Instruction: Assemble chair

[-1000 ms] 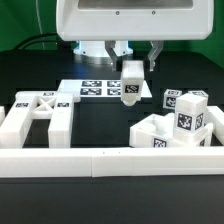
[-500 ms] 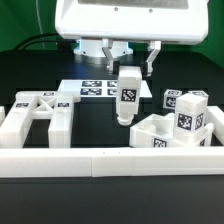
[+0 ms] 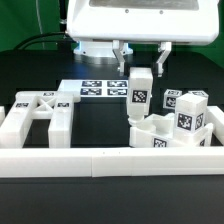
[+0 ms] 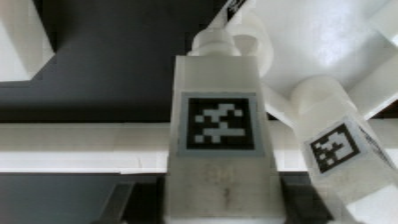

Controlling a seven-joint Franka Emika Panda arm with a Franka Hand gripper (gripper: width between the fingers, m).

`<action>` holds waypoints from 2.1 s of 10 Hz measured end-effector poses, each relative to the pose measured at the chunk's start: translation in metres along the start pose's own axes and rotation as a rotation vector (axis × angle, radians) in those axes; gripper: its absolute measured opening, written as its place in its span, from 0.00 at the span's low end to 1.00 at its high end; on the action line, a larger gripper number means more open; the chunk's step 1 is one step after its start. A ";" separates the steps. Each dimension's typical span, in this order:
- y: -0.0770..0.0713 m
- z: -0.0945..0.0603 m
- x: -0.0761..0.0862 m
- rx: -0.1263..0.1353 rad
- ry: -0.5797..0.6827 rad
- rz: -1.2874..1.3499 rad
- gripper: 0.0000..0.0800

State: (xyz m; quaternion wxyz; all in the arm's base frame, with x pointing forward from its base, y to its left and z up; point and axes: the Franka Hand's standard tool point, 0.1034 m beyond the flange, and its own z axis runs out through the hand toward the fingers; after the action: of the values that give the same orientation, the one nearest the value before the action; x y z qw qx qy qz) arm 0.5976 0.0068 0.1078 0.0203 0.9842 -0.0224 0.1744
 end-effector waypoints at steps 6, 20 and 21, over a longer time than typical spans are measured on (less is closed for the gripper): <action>-0.012 0.001 0.004 -0.011 0.114 -0.018 0.36; -0.016 0.000 -0.003 -0.013 0.152 -0.039 0.36; -0.016 0.001 -0.006 -0.014 0.147 -0.040 0.36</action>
Offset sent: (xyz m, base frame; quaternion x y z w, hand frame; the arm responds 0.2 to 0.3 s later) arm 0.0042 0.0096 0.0026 -0.0156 -0.0006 0.0056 0.9999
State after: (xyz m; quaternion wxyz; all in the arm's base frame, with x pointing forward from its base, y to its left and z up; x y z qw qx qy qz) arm 0.5935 0.0225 0.1047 0.0324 0.9688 -0.0024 0.2457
